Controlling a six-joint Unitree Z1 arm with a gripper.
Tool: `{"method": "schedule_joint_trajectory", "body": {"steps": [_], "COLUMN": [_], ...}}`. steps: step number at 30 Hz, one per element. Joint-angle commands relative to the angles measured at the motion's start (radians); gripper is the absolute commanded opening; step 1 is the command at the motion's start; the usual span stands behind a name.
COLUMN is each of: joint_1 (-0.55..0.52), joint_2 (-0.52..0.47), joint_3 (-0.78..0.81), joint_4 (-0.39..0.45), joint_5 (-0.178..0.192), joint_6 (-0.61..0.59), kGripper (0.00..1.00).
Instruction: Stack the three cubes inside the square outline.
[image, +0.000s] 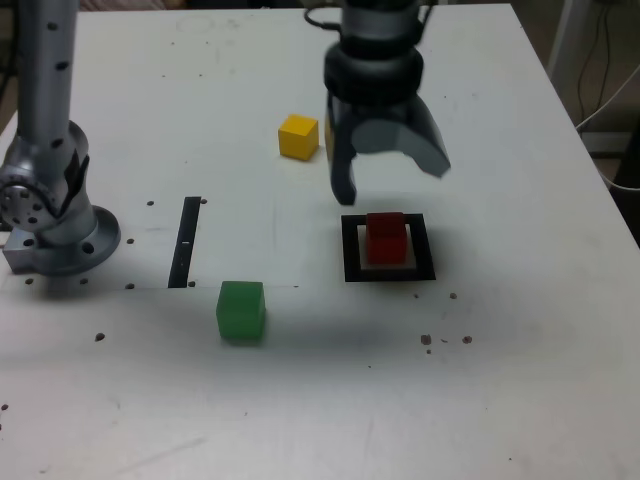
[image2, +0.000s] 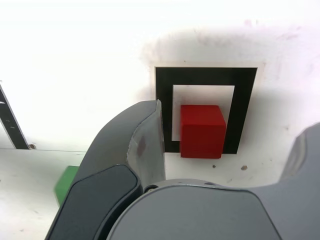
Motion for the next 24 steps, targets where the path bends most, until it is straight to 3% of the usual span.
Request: {"method": "schedule_joint_trajectory", "body": {"steps": [1,10,17,24], "joint_1": [0.025,0.155,0.314,0.485], "joint_2": [-0.028,-0.088,-0.118,-0.14], "joint_3": [0.014,0.082,0.123,0.128], "joint_4": [0.005,0.01,0.018,0.021], "joint_5": [0.002,0.014,0.073,0.109], "joint_6": [0.031,0.257,0.447,0.651], "kGripper": [0.99,1.0,1.0,0.99]}}
